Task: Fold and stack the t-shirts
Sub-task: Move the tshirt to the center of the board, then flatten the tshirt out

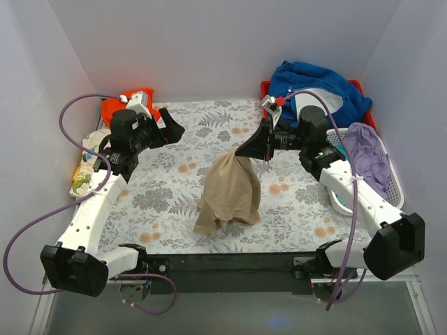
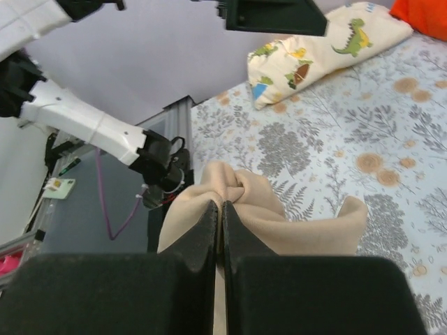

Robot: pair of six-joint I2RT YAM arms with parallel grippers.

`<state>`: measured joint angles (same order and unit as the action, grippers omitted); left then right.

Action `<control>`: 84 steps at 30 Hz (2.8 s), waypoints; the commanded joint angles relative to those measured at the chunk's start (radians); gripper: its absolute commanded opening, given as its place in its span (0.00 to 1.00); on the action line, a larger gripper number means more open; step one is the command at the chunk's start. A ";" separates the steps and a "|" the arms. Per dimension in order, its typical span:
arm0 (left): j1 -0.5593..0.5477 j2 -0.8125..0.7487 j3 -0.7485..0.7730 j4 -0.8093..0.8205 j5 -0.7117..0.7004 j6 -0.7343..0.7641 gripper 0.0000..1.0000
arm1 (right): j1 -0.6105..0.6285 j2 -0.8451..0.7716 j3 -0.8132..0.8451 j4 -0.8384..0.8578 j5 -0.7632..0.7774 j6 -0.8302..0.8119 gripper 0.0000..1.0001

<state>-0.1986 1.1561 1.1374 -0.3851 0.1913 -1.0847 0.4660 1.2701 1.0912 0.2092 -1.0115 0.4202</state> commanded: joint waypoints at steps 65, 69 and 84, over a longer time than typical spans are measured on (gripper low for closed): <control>-0.267 0.117 0.294 -0.319 -0.265 0.080 0.00 | -0.006 0.035 -0.419 -0.265 0.624 -0.176 0.49; -0.176 0.157 0.242 -0.268 -0.198 0.078 0.00 | -0.006 0.084 -0.387 -0.220 0.536 -0.138 0.50; -0.151 0.295 0.232 -0.134 -0.139 0.082 0.00 | 0.377 0.254 -0.248 -0.128 0.721 -0.067 0.56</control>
<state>-0.3557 1.4445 1.3354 -0.5819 0.0380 -1.0164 0.7631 1.4387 0.7612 0.0788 -0.4366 0.3706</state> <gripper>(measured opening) 0.070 0.558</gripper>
